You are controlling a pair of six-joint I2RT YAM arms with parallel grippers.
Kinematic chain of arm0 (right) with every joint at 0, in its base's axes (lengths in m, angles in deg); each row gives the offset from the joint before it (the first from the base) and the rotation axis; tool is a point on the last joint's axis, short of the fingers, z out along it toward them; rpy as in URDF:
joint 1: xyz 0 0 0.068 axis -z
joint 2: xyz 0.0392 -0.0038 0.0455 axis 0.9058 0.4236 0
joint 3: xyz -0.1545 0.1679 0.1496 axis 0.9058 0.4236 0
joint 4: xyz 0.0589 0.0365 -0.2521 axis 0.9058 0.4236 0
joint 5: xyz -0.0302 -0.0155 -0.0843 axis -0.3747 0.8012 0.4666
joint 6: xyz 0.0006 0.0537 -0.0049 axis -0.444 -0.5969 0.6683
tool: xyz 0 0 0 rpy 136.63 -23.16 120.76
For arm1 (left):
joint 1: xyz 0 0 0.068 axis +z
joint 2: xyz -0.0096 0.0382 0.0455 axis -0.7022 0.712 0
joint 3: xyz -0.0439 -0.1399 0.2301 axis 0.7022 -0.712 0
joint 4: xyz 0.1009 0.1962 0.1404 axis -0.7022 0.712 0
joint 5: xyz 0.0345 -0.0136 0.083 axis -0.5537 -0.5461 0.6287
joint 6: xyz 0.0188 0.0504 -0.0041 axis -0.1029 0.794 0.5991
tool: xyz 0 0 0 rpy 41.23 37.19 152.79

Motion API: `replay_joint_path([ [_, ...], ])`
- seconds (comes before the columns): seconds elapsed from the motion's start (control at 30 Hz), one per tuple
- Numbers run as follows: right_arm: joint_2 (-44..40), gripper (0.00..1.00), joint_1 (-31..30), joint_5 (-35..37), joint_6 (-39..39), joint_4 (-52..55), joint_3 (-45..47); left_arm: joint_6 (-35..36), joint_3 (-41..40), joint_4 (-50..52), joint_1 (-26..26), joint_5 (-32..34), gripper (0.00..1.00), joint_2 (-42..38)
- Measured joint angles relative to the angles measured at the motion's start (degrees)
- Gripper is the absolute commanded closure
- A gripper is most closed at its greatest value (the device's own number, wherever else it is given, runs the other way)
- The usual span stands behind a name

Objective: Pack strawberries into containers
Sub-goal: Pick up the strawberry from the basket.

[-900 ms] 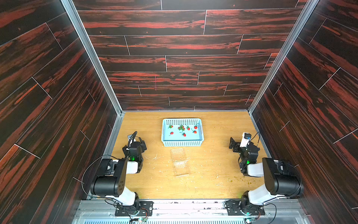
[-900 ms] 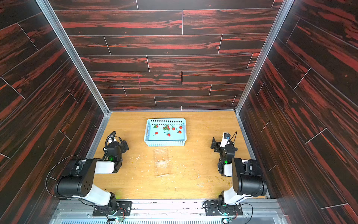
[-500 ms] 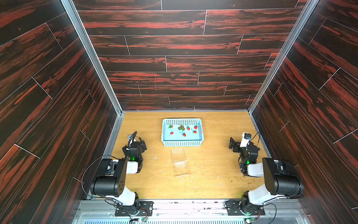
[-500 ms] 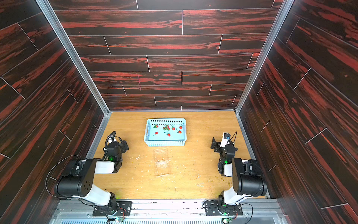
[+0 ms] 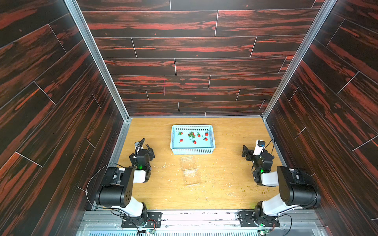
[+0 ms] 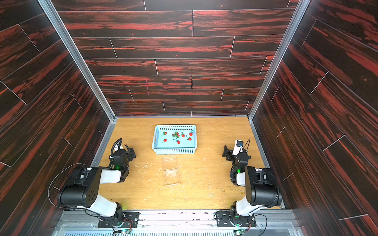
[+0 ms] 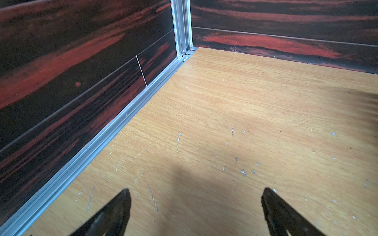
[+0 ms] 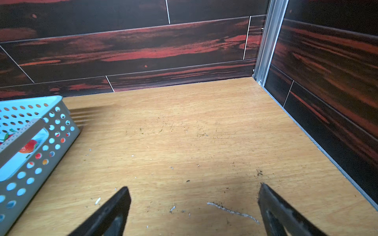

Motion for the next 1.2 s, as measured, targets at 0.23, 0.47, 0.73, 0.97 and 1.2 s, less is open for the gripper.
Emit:
replay_joint_path([
  [0.23,-0.2,0.08,0.0,-0.1,0.1,0.7,-0.2,0.2,0.0,0.0,0.0,0.4,0.14,-0.2],
  [0.47,-7.2,0.13,-2.0,1.1,1.8,22.3,-13.6,-2.3,7.2,15.3,0.0,5.0,0.15,-10.7],
  [0.73,2.1,0.21,-12.1,0.2,8.1,55.5,-47.4,-7.5,28.5,34.5,0.1,-3.5,0.21,-13.4],
  [0.97,15.9,0.27,-24.2,-0.7,12.0,74.7,-69.3,-8.9,41.6,48.1,0.1,-22.8,0.27,-2.5],
  [1.2,27.9,0.36,-29.0,-3.8,12.0,83.9,-86.0,-11.2,45.8,53.2,0.1,-31.7,0.3,6.6],
])
